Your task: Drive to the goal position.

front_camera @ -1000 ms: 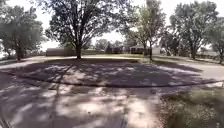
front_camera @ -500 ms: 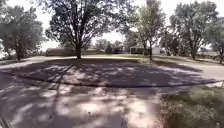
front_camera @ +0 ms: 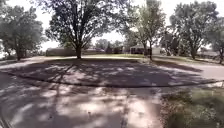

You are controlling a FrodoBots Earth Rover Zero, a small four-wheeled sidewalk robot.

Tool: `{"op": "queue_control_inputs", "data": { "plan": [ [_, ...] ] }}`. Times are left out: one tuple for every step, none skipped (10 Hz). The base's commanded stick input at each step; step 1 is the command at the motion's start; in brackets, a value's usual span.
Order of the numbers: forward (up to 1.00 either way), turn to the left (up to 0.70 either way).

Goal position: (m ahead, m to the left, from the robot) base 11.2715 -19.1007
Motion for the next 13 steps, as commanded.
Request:
{"op": "queue_control_inputs", "data": {
  "plan": [
    [0.04, 0.00],
    [0.04, 0.00],
    [0.04, 0.00],
    [0.04, 0.00],
    [0.04, 0.00],
    [0.04, 0.00],
    [0.04, 0.00],
    [0.04, 0.00],
    [0.04, 0.00],
    [0.04, 0.00],
    [0.04, 0.00],
    [0.04, 0.00],
    [0.04, 0.00]
  ]
}}
